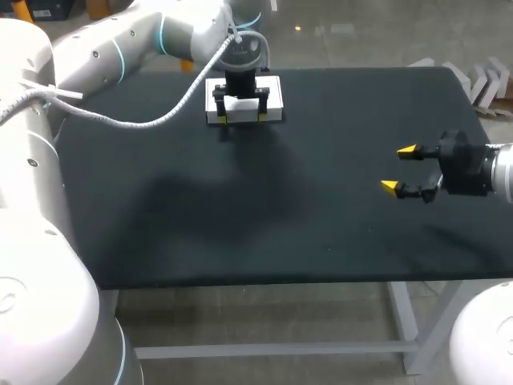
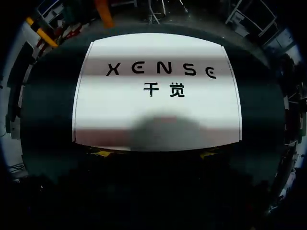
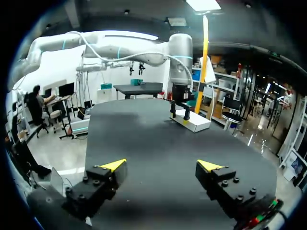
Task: Assemble the packaging by folding the flat box into shape, placing the metal phone stand inside, and closing the box properly
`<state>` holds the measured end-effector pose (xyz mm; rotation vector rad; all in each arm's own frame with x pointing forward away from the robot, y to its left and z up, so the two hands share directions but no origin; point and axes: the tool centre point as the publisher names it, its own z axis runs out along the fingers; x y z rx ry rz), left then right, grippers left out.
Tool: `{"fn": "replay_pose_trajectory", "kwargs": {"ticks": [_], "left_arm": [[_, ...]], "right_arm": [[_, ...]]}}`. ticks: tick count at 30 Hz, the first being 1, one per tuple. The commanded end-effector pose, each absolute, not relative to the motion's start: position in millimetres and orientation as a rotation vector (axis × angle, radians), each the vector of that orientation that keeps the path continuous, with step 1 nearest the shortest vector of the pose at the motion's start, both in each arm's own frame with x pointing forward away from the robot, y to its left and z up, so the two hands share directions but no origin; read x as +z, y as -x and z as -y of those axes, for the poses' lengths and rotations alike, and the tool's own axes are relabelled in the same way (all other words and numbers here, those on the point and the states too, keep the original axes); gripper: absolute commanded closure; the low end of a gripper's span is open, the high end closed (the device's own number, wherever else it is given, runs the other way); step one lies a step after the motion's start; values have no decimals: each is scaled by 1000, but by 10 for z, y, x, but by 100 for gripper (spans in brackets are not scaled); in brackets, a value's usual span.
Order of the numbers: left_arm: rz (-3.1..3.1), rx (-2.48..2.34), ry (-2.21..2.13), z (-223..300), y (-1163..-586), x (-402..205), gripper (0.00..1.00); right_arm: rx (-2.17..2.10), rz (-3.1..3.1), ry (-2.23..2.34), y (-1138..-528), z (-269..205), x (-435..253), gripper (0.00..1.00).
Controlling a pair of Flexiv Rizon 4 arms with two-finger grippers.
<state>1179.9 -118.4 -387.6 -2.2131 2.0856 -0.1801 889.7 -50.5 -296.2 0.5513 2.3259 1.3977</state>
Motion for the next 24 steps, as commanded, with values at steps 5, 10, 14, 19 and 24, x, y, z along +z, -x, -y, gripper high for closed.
{"fn": "replay_pose_trajectory", "kwargs": {"ticks": [5, 10, 14, 19, 24], "left_arm": [[-2114, -202, 2207, 1154, -11797, -3823, 0], [-2148, -288, 2139, 1117, -11471, -3740, 0], [-2157, -401, 2090, 1050, -11130, -3646, 0], [-2177, -541, 2024, 923, -10789, -3545, 0], [-2201, -681, 1941, 799, -10540, -3483, 0]], "right_arm": [[1406, -2321, -546, -8891, 518, -2967, 0], [1406, -2321, -546, -8891, 518, -2967, 0], [1406, -2321, -546, -8891, 518, -2967, 0], [1406, -2321, -546, -8891, 518, -2967, 0], [1406, -2321, -546, -8891, 518, -2967, 0]]}}
